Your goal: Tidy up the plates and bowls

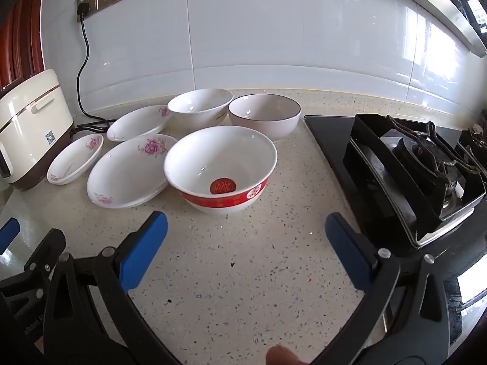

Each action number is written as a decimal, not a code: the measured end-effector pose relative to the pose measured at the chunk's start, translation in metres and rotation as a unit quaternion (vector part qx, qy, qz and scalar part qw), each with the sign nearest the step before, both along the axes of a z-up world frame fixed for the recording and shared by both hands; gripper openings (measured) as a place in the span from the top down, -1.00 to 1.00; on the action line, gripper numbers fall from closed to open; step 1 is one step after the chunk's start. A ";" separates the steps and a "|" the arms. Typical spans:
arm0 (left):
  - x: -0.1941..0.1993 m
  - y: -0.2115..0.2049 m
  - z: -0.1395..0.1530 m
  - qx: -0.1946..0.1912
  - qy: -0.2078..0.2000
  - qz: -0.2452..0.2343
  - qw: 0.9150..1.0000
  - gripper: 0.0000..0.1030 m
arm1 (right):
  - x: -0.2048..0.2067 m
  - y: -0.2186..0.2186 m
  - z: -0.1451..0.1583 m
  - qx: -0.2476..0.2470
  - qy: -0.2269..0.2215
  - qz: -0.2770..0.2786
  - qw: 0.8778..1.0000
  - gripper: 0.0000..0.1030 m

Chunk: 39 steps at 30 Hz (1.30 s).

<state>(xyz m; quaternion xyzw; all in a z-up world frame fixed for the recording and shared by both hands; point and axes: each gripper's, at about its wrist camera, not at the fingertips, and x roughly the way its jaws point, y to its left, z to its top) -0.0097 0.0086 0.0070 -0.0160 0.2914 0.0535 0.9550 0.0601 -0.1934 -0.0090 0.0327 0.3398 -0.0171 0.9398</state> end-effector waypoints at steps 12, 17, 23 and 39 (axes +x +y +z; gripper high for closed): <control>-0.001 -0.006 0.000 0.021 -0.006 0.002 1.000 -1.00 | -0.001 0.000 0.001 0.001 -0.011 0.000 1.000 -1.00; -0.002 -0.005 -0.001 0.017 -0.007 0.001 1.000 -1.00 | -0.001 0.000 0.000 0.000 -0.014 0.001 1.000 -1.00; -0.003 -0.008 -0.001 0.022 -0.009 0.003 1.000 -1.00 | -0.002 0.000 0.000 0.002 -0.014 0.001 1.000 -1.00; -0.003 -0.010 -0.001 0.021 -0.011 0.001 1.000 -1.00 | -0.001 0.000 0.000 0.001 -0.014 0.001 1.000 -1.00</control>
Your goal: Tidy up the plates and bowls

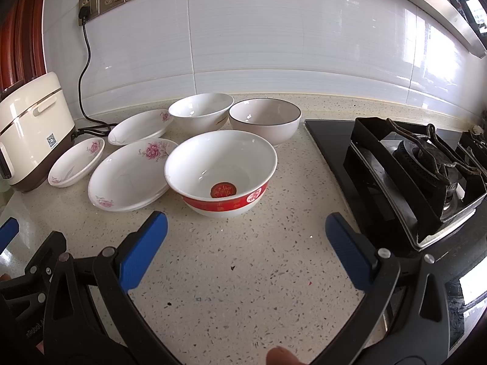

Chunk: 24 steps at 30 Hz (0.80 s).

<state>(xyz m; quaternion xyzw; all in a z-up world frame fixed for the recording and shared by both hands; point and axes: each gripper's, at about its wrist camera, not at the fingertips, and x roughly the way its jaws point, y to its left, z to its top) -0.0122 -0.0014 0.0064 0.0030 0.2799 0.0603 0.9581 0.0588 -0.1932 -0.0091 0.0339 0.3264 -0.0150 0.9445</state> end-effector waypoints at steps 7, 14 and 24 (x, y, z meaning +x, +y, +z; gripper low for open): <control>0.000 -0.001 0.000 -0.001 0.000 0.001 1.000 -1.00 | 0.000 0.000 0.000 0.001 0.000 0.000 1.000 -1.00; 0.000 -0.001 0.000 -0.001 -0.001 0.000 1.000 -1.00 | 0.000 0.000 0.000 0.001 0.000 0.000 1.000 -1.00; 0.000 -0.001 0.000 -0.003 -0.002 -0.001 1.000 -1.00 | 0.001 -0.001 -0.002 0.002 0.003 0.000 1.000 -1.00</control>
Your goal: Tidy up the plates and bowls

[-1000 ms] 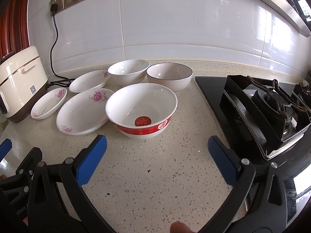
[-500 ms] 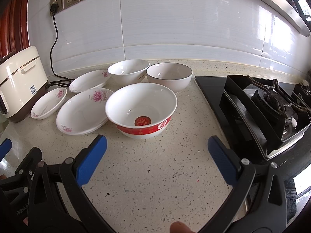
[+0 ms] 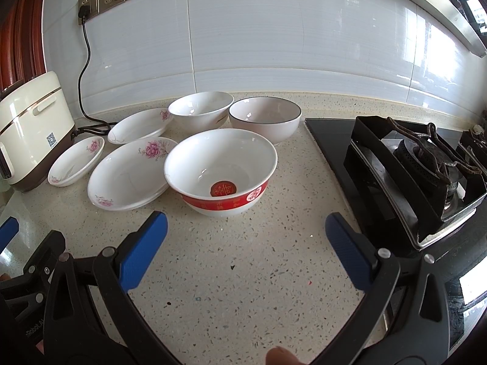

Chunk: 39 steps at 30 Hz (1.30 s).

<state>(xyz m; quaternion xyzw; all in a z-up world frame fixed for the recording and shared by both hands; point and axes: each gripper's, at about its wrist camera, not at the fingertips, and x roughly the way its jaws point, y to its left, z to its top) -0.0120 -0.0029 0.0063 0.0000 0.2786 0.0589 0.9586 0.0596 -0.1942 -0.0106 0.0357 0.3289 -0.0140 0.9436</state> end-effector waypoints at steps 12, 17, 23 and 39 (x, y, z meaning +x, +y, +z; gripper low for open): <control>-0.001 0.001 0.001 -0.003 -0.001 -0.003 1.000 -1.00 | 0.001 -0.002 0.000 0.007 0.002 0.002 1.000 -1.00; -0.005 0.011 0.010 -0.013 -0.023 -0.018 1.000 -1.00 | -0.008 -0.002 0.015 0.019 -0.015 0.020 0.999 -1.00; 0.013 0.057 0.039 -0.062 -0.056 -0.016 0.996 -1.00 | -0.001 0.017 0.051 0.044 -0.003 0.120 0.992 -1.00; 0.099 0.188 0.008 -0.240 0.046 0.076 0.967 -0.71 | 0.136 0.146 0.041 0.177 0.138 0.251 0.942 -0.92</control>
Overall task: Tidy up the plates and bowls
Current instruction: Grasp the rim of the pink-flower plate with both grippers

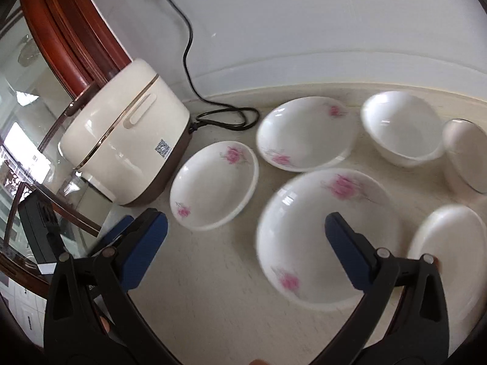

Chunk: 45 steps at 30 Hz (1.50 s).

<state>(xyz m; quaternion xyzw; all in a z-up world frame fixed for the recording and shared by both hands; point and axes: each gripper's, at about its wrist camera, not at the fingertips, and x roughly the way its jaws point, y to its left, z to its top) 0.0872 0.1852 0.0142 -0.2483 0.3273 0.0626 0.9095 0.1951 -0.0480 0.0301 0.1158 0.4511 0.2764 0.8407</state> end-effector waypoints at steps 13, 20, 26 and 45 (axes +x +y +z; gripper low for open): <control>0.028 0.024 -0.032 -0.064 0.023 0.030 0.997 -0.21 | 0.057 0.048 -0.047 -0.011 0.054 0.014 0.998 -0.12; 0.043 0.021 -0.042 -0.040 0.045 0.024 0.998 -0.03 | 0.068 0.057 -0.069 -0.008 0.060 0.017 0.998 0.04; 0.050 0.013 -0.046 -0.021 0.055 0.017 0.998 0.05 | 0.069 0.062 -0.069 -0.012 0.036 0.016 0.999 0.08; 0.055 0.020 -0.054 -0.006 0.060 0.022 0.998 0.69 | 0.078 0.081 -0.075 -0.052 0.031 0.033 0.998 0.67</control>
